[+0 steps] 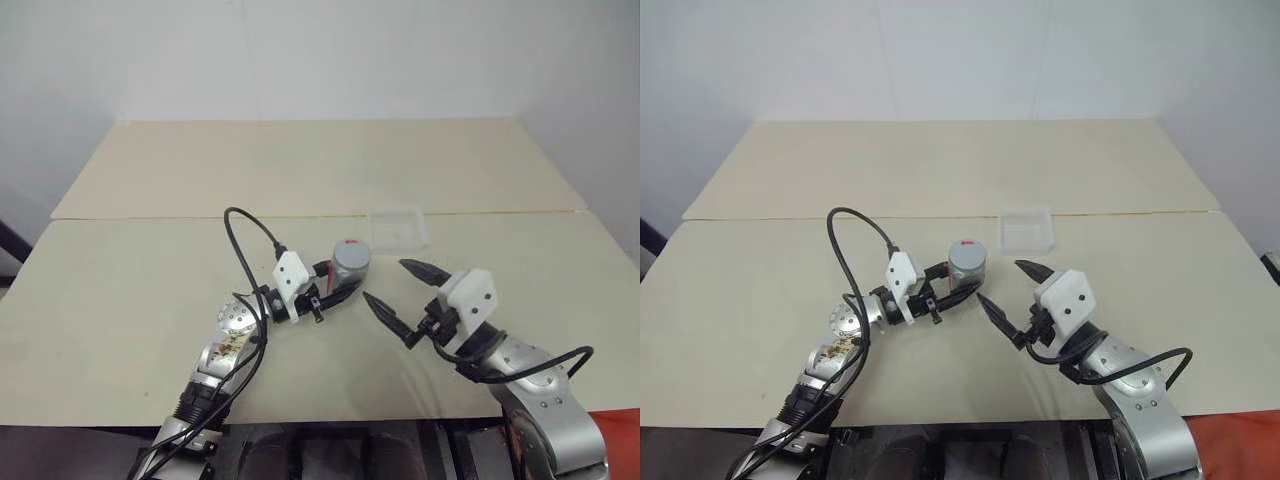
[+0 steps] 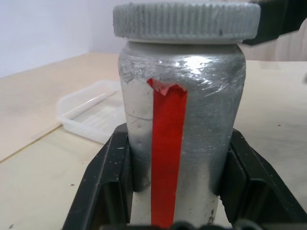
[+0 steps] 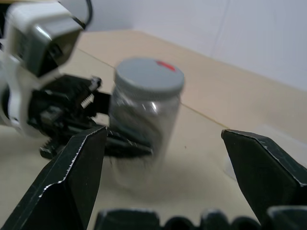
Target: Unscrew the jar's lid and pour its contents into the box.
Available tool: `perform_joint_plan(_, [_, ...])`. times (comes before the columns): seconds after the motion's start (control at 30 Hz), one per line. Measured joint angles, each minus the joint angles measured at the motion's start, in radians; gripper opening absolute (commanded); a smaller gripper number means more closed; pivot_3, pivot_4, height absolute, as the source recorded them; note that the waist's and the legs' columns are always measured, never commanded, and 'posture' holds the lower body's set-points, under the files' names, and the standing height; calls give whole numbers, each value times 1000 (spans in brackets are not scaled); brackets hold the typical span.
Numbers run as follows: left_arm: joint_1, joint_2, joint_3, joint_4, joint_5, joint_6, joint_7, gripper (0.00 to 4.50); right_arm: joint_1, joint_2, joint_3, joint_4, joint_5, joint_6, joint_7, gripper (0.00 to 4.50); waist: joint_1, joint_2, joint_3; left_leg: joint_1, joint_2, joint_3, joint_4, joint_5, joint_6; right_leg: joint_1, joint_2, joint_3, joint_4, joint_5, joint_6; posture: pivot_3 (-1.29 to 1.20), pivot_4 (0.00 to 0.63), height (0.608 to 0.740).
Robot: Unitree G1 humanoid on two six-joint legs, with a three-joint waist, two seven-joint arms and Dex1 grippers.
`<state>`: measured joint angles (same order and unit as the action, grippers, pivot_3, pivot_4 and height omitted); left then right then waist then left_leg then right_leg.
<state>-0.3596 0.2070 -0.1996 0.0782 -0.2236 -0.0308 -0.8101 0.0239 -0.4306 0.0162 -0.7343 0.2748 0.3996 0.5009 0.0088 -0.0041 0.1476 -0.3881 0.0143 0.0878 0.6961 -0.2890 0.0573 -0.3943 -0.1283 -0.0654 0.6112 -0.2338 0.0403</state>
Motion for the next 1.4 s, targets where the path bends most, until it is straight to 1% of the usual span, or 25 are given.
perform_joint_plan(0.23, [0, 0, -11, 0, 5, -14, -7, 1976, -95, 54, 75, 2, -4, 1, -29, 4440, 1, 0, 0, 0, 0, 0, 0, 0, 0, 0, 0, 0, 0, 0, 0, 0, 150, 740])
perform_joint_plan(0.37, [0, 0, -20, 0, 14, -16, -9, 1976, -157, 118, 137, 58, -53, 1, -90, 4440, 2, 0, 0, 0, 0, 0, 0, 0, 0, 0, 0, 0, 1, 0, 0, 0, 150, 740])
perform_joint_plan(0.57, [0, -6, -20, 0, 21, -16, -10, 1976, -207, 171, 167, 133, -107, 1, -148, 4440, 2, 0, 0, 0, 0, 0, 0, 0, 0, 0, 0, -1, 1, 0, 0, 0, 150, 740])
perform_joint_plan(0.93, [0, -22, -20, 9, 23, -16, -11, 1976, -189, 160, 140, 149, -112, 1, -160, 4440, 1, 0, 0, -1, 0, 0, 0, 0, -1, 0, 0, -1, 1, 0, 0, 0, 150, 740])
perform_joint_plan(1.4, [-3, -24, -20, 30, 27, -31, -10, 1976, -91, 103, 91, 65, -79, 4, -146, 4440, 2, 0, 0, 0, 0, 0, 0, 0, 0, 0, 0, -1, 1, 0, 0, 0, 150, 740])
